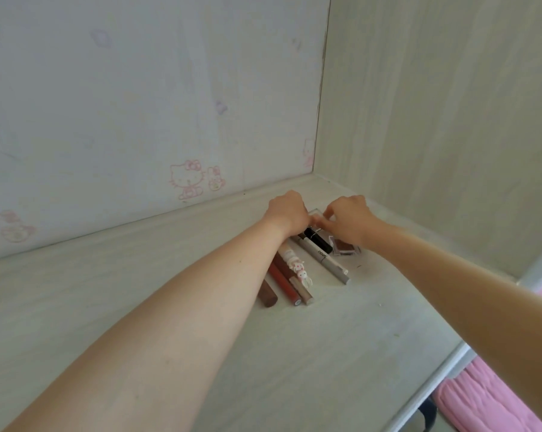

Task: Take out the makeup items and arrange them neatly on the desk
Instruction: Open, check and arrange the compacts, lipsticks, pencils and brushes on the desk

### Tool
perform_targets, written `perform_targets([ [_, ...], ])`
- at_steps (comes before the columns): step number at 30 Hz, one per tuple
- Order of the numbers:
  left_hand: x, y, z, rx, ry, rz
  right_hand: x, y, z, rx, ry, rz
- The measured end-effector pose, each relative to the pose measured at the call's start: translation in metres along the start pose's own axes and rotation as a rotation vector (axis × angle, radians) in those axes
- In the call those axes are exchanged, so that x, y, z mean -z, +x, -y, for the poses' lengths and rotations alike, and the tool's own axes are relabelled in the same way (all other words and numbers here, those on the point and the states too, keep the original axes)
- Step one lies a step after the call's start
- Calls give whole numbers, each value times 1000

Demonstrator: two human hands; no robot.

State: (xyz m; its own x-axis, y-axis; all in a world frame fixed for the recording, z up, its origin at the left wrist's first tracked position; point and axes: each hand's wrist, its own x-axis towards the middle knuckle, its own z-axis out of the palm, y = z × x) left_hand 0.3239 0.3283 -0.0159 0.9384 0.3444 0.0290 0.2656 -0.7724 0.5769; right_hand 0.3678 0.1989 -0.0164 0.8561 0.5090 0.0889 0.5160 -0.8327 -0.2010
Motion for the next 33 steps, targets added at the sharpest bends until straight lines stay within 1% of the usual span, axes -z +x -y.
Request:
perform_targets([
  [3, 0, -7, -1, -20, -124, -56, 3, -8, 0, -18, 38, -30],
  [5, 1, -10, 0, -25, -240, -127, 3, -13, -1, -22, 100, -82],
  [8, 10, -21, -4, -29, -371, -175, 6, -21, -2, -53, 324, -182],
  [11, 26, -36, -7, -30, -524, -200, 13, -28, 5, -16, 526, -235],
  [13, 38, -50, -6, -12, -617, -205, 19, -36, 15, -4, 712, -233],
  [16, 59, -77, -1, 12, -756, -166, 29, -56, 34, 8, 994, -175],
  [18, 73, -99, 6, 23, -837, -146, 38, -72, 51, 42, 1088, -142],
  [22, 98, -147, 24, 51, -993, -107, 50, -104, 89, 103, 1124, -133],
  [26, 119, -201, 46, 120, -1241, -71, 53, -135, 125, 160, 1154, -74],
  [33, 145, -290, 87, 216, -1508, 12, 50, -188, 188, 335, 1057, 1],
])
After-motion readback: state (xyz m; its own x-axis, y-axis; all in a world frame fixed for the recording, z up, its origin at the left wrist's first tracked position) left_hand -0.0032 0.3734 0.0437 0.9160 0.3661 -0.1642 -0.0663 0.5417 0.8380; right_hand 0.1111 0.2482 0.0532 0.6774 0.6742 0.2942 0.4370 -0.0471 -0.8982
